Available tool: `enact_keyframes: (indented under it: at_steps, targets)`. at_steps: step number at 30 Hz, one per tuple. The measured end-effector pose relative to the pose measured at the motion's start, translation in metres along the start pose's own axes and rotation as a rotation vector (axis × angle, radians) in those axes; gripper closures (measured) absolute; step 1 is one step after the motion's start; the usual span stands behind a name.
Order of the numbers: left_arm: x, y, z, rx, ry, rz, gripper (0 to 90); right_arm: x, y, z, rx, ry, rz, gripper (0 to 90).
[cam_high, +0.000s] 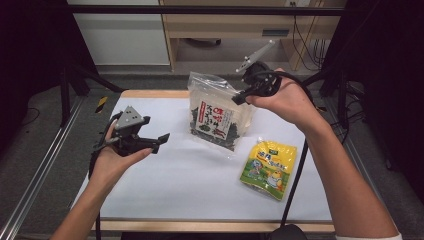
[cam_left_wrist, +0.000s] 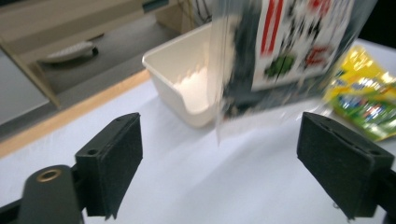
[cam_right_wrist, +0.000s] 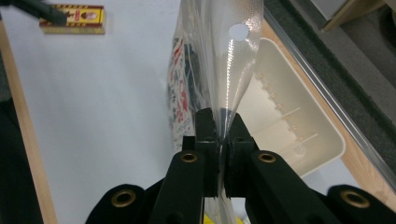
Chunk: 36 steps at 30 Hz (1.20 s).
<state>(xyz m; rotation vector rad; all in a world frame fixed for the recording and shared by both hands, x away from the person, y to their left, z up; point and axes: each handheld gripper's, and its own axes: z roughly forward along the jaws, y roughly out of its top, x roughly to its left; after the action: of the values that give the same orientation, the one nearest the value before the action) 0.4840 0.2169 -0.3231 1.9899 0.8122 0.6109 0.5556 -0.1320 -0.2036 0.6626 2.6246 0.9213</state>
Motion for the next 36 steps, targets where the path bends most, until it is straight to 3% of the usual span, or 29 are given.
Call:
enact_keyframes:
  at_steps: [4, 11, 14, 17, 19, 23, 36]
  targets:
    - [-0.003, -0.025, 0.011, 0.058, 0.028, 0.023, 11.2, -0.005, 0.004, -0.005, -0.016, -0.016, 0.023, 87.0]
    - [-0.004, -0.079, 0.03, 0.084, 0.006, -0.038, 8.7, -0.014, 0.013, -0.009, -0.021, -0.053, 0.052, 87.1]
    - [-0.005, -0.1, 0.035, 0.134, 0.023, -0.012, 8.6, -0.022, 0.019, -0.008, -0.016, -0.068, 0.088, 87.0]
    - [-0.004, -0.115, 0.034, 0.141, 0.022, -0.043, 8.5, -0.029, 0.023, -0.005, -0.027, -0.077, 0.127, 87.0]
    - [-0.003, -0.119, 0.033, 0.148, 0.034, -0.044, 8.0, -0.037, 0.027, -0.002, -0.048, -0.082, 0.175, 87.0]
    - [-0.002, -0.124, 0.035, 0.156, 0.043, -0.068, 7.9, -0.042, 0.03, 0.002, -0.074, -0.092, 0.199, 87.1]
    - [-0.002, -0.125, 0.037, 0.166, 0.047, -0.072, 7.9, -0.064, 0.04, 0.015, -0.141, -0.151, 0.3, 87.3]
